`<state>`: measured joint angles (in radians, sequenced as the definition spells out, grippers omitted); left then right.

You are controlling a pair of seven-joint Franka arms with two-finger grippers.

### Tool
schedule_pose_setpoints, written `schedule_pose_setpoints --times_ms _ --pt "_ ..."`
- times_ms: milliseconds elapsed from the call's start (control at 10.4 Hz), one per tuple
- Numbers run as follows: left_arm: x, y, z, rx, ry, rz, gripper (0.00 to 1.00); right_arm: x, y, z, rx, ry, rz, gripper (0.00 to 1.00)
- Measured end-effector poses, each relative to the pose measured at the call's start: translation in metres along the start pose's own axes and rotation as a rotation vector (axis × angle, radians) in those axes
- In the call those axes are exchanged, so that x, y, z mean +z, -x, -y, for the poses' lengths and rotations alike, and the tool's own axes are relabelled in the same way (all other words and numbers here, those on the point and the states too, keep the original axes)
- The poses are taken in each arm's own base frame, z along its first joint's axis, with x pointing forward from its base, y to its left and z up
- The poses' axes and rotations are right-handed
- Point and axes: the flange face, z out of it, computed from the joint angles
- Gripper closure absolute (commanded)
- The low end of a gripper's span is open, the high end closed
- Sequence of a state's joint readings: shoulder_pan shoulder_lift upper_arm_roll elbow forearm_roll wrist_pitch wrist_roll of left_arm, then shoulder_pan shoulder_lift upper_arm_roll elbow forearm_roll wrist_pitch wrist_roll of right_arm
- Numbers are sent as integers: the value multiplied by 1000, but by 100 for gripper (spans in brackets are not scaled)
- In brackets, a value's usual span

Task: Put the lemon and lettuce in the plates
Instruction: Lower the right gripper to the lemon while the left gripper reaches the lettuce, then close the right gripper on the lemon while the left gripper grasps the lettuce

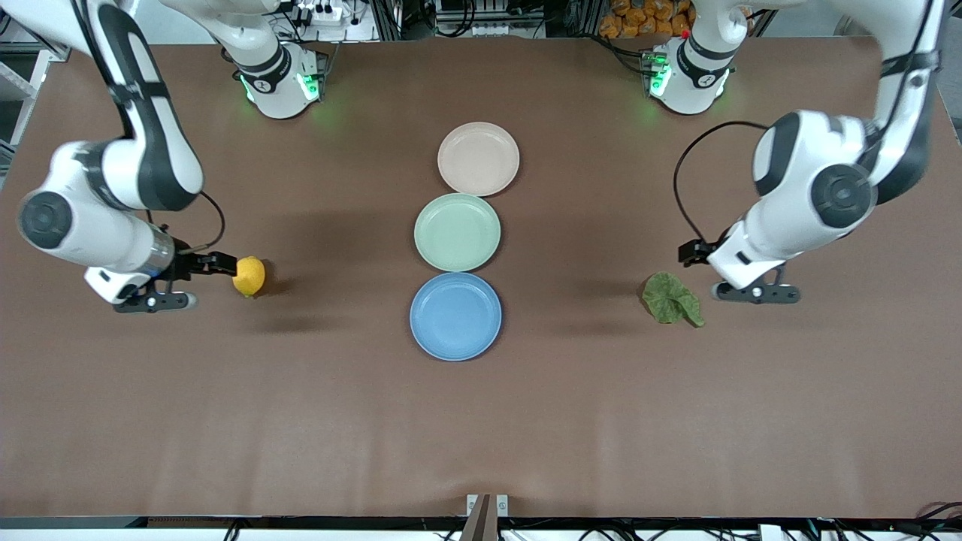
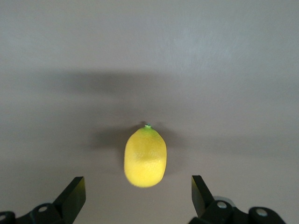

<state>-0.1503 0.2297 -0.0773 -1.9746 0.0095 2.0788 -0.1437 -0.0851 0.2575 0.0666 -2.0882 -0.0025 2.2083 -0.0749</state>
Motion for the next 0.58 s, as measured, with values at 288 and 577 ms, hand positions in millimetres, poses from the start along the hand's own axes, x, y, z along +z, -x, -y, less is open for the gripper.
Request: schedule_pose_setpoints --times_ms 288,577 --pt "71 7 -7 18 5 -36 0 60 9 -1 4 -4 3 0" --pt "104 4 -9 32 4 -72 0 83 9 -1 4 -9 31 0"
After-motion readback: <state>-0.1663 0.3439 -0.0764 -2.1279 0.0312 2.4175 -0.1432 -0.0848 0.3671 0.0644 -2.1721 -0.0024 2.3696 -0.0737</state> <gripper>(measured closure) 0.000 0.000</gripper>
